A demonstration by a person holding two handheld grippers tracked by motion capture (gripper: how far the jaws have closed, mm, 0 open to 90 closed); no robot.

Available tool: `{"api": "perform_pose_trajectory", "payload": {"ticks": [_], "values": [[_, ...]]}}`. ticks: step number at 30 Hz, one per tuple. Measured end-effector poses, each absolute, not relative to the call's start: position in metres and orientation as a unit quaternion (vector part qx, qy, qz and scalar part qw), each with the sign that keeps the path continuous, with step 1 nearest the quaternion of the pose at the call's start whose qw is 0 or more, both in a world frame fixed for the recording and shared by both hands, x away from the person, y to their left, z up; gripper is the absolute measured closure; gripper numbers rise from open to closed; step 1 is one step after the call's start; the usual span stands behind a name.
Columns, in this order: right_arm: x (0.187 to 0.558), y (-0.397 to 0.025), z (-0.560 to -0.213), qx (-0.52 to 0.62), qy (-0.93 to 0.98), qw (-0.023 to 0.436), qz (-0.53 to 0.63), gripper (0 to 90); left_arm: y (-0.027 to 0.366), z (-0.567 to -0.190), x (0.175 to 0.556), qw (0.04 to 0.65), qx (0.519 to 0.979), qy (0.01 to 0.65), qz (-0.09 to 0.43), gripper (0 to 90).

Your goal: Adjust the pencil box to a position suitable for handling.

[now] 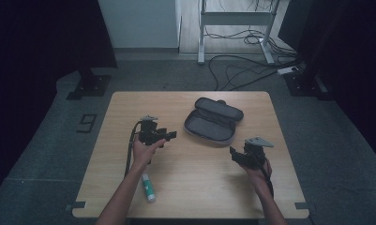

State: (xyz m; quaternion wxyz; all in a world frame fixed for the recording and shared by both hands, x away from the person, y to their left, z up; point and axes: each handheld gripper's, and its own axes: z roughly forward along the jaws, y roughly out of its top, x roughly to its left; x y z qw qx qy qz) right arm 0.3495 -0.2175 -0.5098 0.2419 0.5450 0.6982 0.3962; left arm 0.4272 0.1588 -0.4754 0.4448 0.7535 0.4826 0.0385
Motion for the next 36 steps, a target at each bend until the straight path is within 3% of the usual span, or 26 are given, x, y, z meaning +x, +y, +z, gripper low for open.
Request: {"api": "perform_pose_trajectory", "payload": {"ticks": [36], "values": [[0.376, -0.217, -0.502, 0.552, 0.695, 0.234, 0.397, 31.3, 0.115, -0.503, 0.467, 0.420, 0.754, 0.502, 0.050, 37.7]]}}
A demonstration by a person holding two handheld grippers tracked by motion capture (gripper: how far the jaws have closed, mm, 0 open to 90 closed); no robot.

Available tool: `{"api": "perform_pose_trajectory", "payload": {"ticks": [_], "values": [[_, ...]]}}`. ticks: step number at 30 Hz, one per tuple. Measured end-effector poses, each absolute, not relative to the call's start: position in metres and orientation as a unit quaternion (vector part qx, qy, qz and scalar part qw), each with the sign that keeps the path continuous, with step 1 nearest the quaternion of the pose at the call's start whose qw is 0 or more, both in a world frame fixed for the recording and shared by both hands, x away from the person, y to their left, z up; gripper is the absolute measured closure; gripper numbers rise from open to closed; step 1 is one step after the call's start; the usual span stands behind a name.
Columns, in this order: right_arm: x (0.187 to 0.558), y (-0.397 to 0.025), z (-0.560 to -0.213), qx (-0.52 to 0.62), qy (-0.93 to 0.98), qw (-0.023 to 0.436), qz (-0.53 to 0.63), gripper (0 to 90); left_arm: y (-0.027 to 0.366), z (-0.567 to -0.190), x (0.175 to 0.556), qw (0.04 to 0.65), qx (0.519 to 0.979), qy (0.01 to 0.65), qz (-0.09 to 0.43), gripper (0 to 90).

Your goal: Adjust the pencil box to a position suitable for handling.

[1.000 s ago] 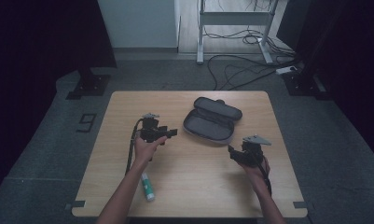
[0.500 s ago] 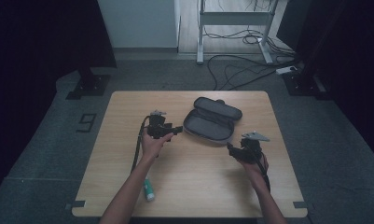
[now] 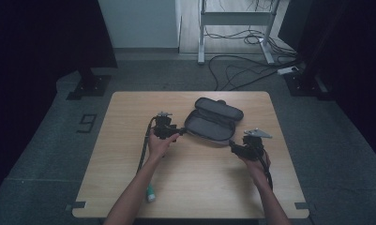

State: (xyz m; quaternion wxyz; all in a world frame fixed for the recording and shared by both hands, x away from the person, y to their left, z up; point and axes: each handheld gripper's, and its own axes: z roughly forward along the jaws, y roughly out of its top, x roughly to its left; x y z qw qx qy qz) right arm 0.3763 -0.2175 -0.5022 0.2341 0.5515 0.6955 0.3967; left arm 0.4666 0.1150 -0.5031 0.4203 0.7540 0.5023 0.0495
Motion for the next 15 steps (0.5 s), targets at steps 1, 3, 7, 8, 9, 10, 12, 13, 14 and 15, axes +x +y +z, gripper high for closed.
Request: {"api": "perform_pose_trajectory", "payload": {"ticks": [1, 3, 7, 8, 9, 10, 12, 13, 14, 15], "values": [[0.377, -0.217, -0.502, 0.551, 0.695, 0.234, 0.399, 31.3, 0.114, -0.504, 0.467, 0.418, 0.755, 0.502, 0.049, 37.7], [0.379, -0.217, -0.501, 0.550, 0.693, 0.236, 0.403, 31.4, 0.111, -0.505, 0.469, 0.413, 0.759, 0.501, 0.047, 37.2], [0.385, -0.215, -0.503, 0.556, 0.694, 0.233, 0.394, 31.4, 0.106, -0.504, 0.473, 0.409, 0.762, 0.500, 0.049, 36.8], [0.386, -0.215, -0.502, 0.556, 0.694, 0.234, 0.393, 31.5, 0.104, -0.503, 0.475, 0.408, 0.762, 0.500, 0.050, 36.8], [0.389, -0.215, -0.502, 0.557, 0.693, 0.234, 0.393, 31.7, 0.103, -0.503, 0.477, 0.411, 0.760, 0.500, 0.056, 36.8], [0.389, -0.215, -0.502, 0.557, 0.693, 0.234, 0.393, 31.7, 0.103, -0.503, 0.477, 0.411, 0.760, 0.500, 0.056, 36.9], [0.393, -0.214, -0.500, 0.559, 0.691, 0.234, 0.393, 32.2, 0.100, -0.504, 0.481, 0.406, 0.761, 0.503, 0.058, 36.7], [0.394, -0.214, -0.500, 0.559, 0.690, 0.236, 0.396, 33.1, 0.100, -0.504, 0.483, 0.403, 0.762, 0.503, 0.057, 36.8], [0.395, -0.215, -0.501, 0.560, 0.688, 0.235, 0.397, 33.2, 0.099, -0.505, 0.484, 0.402, 0.762, 0.505, 0.056, 36.7], [0.397, -0.215, -0.501, 0.563, 0.689, 0.231, 0.394, 33.0, 0.098, -0.505, 0.486, 0.402, 0.761, 0.506, 0.057, 36.8]]}}
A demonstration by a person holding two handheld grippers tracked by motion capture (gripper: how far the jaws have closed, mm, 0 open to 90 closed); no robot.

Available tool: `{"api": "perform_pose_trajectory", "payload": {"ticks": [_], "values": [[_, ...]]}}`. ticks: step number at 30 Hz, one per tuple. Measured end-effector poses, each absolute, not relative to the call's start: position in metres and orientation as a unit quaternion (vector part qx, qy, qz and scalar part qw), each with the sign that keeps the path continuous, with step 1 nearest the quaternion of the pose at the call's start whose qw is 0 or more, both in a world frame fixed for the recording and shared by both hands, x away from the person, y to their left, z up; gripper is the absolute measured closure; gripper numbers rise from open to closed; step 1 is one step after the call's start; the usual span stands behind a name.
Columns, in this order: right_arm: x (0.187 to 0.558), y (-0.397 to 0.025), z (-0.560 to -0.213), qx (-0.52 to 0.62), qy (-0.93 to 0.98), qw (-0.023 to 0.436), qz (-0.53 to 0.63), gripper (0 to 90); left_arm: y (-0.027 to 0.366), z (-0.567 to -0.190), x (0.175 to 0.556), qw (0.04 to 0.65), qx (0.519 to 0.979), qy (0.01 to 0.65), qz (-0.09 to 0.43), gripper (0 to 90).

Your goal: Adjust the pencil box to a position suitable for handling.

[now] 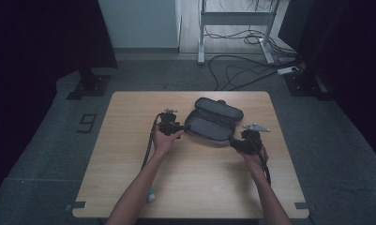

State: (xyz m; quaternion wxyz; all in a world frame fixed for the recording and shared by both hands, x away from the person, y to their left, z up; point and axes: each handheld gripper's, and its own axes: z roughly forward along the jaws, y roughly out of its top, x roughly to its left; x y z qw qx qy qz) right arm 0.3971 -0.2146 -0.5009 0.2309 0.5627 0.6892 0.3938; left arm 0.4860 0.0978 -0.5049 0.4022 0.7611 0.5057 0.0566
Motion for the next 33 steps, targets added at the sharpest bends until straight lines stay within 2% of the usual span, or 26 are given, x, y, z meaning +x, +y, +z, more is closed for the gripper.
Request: {"api": "perform_pose_trajectory", "payload": {"ticks": [12, 21, 28, 33], "values": [[0.418, -0.213, -0.506, 0.573, 0.690, 0.231, 0.378, 35.4, 0.089, -0.515, 0.505, 0.388, 0.762, 0.514, 0.064, 37.5], [0.432, -0.215, -0.509, 0.581, 0.690, 0.231, 0.365, 35.9, 0.086, -0.528, 0.512, 0.376, 0.761, 0.524, 0.067, 41.7], [0.441, -0.215, -0.518, 0.580, 0.689, 0.233, 0.366, 42.4, 0.085, -0.533, 0.516, 0.371, 0.761, 0.529, 0.063, 44.4], [0.447, -0.217, -0.527, 0.587, 0.686, 0.225, 0.366, 48.4, 0.085, -0.533, 0.517, 0.367, 0.766, 0.525, 0.058, 50.9]]}}
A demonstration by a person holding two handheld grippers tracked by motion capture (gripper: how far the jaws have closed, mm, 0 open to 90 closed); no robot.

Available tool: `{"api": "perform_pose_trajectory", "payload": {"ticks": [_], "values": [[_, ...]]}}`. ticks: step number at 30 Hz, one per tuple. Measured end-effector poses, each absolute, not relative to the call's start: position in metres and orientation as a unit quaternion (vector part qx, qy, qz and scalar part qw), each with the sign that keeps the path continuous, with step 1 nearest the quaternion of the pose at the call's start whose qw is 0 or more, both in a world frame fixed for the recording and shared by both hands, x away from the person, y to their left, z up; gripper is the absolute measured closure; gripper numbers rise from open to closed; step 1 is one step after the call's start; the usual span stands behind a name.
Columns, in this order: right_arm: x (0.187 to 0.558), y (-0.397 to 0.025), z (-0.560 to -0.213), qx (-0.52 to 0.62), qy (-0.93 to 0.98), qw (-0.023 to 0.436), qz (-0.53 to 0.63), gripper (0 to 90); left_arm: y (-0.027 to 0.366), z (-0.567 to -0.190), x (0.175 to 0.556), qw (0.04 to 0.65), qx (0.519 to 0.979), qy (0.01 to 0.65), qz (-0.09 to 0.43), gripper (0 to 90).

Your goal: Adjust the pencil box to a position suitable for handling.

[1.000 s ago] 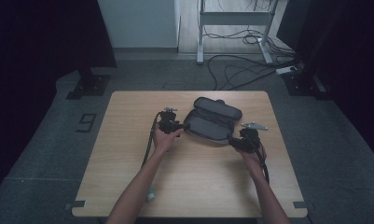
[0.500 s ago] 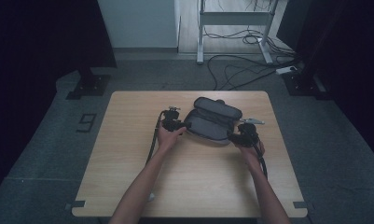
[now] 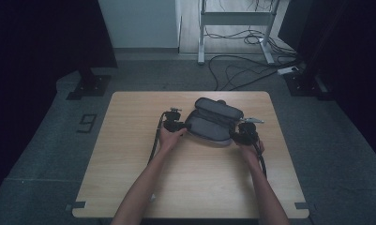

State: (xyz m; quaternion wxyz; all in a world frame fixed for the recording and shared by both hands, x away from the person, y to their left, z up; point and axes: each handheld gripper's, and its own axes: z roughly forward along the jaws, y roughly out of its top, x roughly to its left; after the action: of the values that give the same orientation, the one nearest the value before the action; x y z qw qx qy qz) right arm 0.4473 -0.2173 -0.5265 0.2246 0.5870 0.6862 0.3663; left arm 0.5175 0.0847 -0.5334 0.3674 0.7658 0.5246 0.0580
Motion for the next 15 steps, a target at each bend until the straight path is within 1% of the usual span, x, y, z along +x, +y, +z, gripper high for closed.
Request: {"api": "perform_pose_trajectory", "payload": {"ticks": [5, 11, 15], "values": [[0.452, -0.218, -0.530, 0.593, 0.683, 0.214, 0.370, 51.3, 0.084, -0.535, 0.518, 0.361, 0.769, 0.525, 0.059, 55.6], [0.459, -0.213, -0.528, 0.591, 0.693, 0.212, 0.354, 56.6, 0.085, -0.535, 0.520, 0.361, 0.768, 0.526, 0.059, 57.6], [0.460, -0.209, -0.531, 0.590, 0.698, 0.217, 0.343, 64.1, 0.086, -0.535, 0.520, 0.358, 0.771, 0.522, 0.062, 60.7]]}}
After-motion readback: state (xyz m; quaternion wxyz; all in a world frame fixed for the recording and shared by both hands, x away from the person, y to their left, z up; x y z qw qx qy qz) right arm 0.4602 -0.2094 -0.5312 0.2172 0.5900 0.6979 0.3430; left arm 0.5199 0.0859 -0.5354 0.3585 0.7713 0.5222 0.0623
